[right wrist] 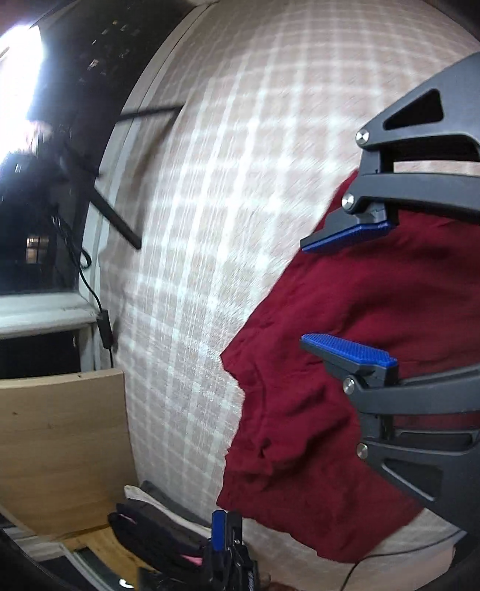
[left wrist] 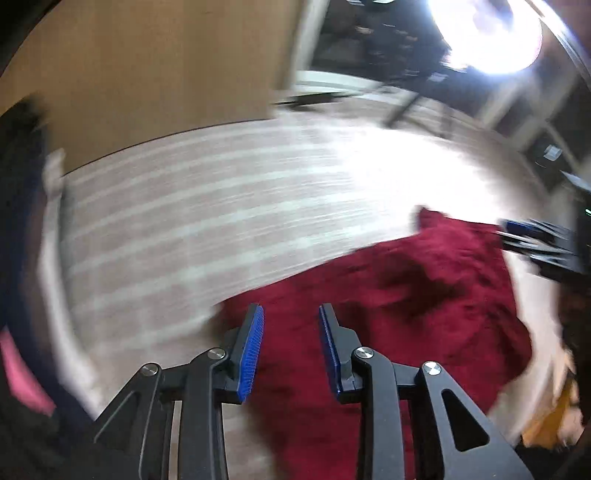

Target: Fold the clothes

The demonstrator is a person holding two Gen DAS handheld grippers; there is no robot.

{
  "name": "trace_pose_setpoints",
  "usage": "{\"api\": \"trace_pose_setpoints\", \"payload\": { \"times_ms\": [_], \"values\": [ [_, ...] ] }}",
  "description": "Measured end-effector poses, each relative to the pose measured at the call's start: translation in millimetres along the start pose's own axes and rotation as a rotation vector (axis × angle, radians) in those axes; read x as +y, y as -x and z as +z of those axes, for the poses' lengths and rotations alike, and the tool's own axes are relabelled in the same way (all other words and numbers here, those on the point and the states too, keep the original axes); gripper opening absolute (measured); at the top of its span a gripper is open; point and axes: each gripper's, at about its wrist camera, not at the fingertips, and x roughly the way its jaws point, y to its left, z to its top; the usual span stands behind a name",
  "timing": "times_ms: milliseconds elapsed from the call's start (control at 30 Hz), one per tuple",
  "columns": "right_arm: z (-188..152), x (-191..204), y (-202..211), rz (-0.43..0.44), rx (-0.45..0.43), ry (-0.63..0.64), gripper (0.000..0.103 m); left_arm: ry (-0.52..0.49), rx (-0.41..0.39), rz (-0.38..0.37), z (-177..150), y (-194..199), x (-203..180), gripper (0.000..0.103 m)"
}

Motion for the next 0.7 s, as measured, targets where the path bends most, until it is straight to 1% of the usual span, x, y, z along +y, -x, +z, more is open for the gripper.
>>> {"api": "trace_pose_setpoints", "payload": {
  "times_ms": [67, 100, 267, 333, 400, 433, 467, 500, 533, 667, 700],
  "values": [
    [3.8, 1.0, -6.9, 0.005, 0.004, 0.016, 0.045, -0.095, 0.019, -0.011, 11.1, -7.5, -20.0, 0.03],
    [5.6, 1.5, -10.4, 0.007, 0.006, 0.025, 0.045, -0.125, 0.026, -0.016, 15.4, -11.7, -26.8, 0.03],
    [14.1, 1.5, -26.9, 0.021, 0.015, 0.058, 0.045, -0.222, 0.088, -0.066, 36.4, -42.9, -46.6, 0.031],
    [15.8, -0.7, -30.9, 0.027, 0.013, 0.062, 0.045, -0.244, 0.11, -0.065, 37.5, -52.8, -51.8, 0.031],
    [15.8, -1.8, -33.2, 0.035, 0.015, 0.06, 0.045, -0.258, 0.124, -0.106, 36.1, -58.5, -57.6, 0.027],
    [15.8, -2.3, -34.3, 0.039, 0.016, 0.058, 0.045, -0.271, 0.123, -0.111, 33.4, -56.9, -60.6, 0.025],
    [15.7, -2.8, -35.4, 0.043, 0.016, 0.057, 0.045, -0.286, 0.121, -0.113, 30.4, -54.7, -63.7, 0.014],
    [15.7, -3.3, -36.6, 0.047, 0.017, 0.056, 0.045, -0.3, 0.119, -0.116, 27.4, -52.6, -66.7, 0.006],
    [15.4, -2.9, -38.0, 0.052, 0.013, 0.056, 0.045, -0.309, 0.117, -0.118, 24.6, -48.8, -68.9, 0.006],
    [15.3, -2.2, -42.6, 0.072, 0.024, 0.052, 0.045, -0.342, 0.135, -0.196, 5.9, -30.5, -79.5, 0.005],
    [15.7, -1.9, -42.2, 0.07, 0.023, 0.051, 0.045, -0.347, 0.134, -0.189, 3.4, -28.0, -81.2, 0.005]
  ]
}}
